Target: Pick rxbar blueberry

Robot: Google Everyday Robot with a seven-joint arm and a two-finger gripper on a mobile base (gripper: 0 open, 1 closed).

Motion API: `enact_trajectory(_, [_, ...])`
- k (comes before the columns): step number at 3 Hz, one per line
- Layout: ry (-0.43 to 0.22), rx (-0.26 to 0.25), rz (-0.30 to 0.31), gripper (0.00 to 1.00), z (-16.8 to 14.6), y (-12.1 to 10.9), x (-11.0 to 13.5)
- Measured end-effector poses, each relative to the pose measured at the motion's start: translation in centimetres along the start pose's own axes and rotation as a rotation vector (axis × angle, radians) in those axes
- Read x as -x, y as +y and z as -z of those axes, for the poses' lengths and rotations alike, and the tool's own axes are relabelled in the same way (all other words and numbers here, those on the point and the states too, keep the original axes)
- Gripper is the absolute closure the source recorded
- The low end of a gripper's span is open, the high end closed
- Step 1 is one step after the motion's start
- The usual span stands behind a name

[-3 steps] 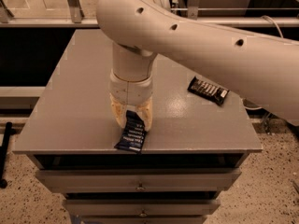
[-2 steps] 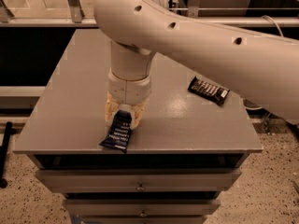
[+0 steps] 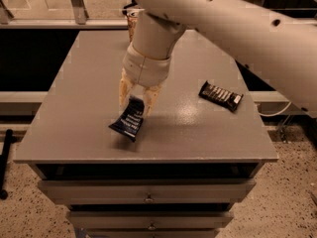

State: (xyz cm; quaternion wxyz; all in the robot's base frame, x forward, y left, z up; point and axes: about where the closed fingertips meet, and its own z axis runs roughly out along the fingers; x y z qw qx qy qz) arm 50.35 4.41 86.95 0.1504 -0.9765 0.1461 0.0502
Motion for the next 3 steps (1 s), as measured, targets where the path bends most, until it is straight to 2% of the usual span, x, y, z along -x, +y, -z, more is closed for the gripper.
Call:
enact_trajectory(1, [-0.016, -0.121, -0.13, 1.0, 3.7, -0.1, -3.1])
enact_trajectory(2, [0.02, -0.21, -0.235, 1.0, 8.9, 0.6, -5.5])
enact_trajectory(3, [0.017, -0.208, -0.224, 1.0, 8.3, 0.3, -5.4])
